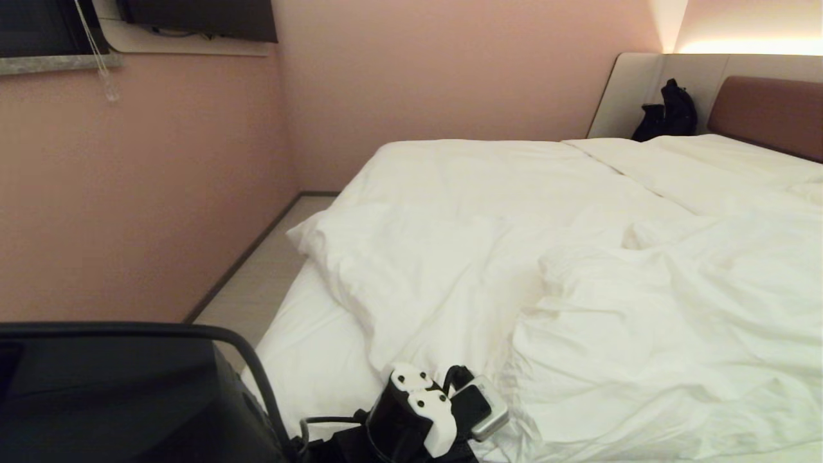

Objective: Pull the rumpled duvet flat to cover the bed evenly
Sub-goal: Flatten the corners of the folded blanket

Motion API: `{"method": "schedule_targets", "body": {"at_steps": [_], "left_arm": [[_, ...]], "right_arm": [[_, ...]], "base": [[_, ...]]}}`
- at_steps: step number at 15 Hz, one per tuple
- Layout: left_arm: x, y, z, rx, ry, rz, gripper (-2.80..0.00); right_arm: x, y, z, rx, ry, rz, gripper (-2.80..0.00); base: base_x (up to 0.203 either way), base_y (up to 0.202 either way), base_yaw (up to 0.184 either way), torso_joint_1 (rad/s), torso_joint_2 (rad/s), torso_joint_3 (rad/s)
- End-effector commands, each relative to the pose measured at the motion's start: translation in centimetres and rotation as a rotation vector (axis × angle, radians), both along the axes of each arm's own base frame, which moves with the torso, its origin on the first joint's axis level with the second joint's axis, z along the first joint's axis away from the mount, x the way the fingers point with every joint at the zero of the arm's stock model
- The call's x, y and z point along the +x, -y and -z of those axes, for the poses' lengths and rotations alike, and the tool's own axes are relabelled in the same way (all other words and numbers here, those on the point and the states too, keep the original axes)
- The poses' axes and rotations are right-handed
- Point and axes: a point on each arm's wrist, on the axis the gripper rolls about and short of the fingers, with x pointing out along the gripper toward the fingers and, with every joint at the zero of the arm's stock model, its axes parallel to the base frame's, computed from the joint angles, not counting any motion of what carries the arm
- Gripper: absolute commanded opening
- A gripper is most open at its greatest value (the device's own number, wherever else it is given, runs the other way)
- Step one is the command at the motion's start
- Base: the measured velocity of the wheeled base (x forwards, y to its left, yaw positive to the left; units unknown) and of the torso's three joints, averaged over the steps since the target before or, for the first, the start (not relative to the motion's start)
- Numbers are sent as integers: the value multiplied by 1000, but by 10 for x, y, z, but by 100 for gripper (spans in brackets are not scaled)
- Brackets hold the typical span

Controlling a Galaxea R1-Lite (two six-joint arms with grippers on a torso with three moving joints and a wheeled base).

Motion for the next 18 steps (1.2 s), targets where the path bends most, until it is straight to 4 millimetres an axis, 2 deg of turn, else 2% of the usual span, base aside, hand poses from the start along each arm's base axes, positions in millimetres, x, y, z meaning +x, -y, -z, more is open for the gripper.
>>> {"method": "schedule_targets", "body": {"at_steps": [1, 5, 9, 11, 14, 17, 18], "left_arm": [[-1, -1, -8, -22, 16, 1, 0], [-3, -8, -44, -112, 75, -6, 0], [7, -24, -89, -226, 170, -117, 0], [20, -34, -104, -262, 205, -174, 0], [58, -55, -125, -303, 233, -310, 0], [91, -73, -156, -347, 269, -410, 0], [99, -77, -165, -358, 267, -436, -280]], "right_arm": [[0, 0, 0, 1, -1, 0, -280], [0, 0, 0, 0, -1, 0, -280], [0, 0, 0, 0, -1, 0, -280], [0, 0, 0, 0, -1, 0, -280], [0, 0, 0, 0, -1, 0, -280], [0, 0, 0, 1, -1, 0, -280], [0, 0, 0, 0, -1, 0, -280]], "base": [[0, 0, 0, 0, 0, 0], [0, 0, 0, 0, 0, 0], [0, 0, 0, 0, 0, 0], [0, 0, 0, 0, 0, 0], [0, 0, 0, 0, 0, 0], [0, 0, 0, 0, 0, 0], [0, 0, 0, 0, 0, 0]]}}
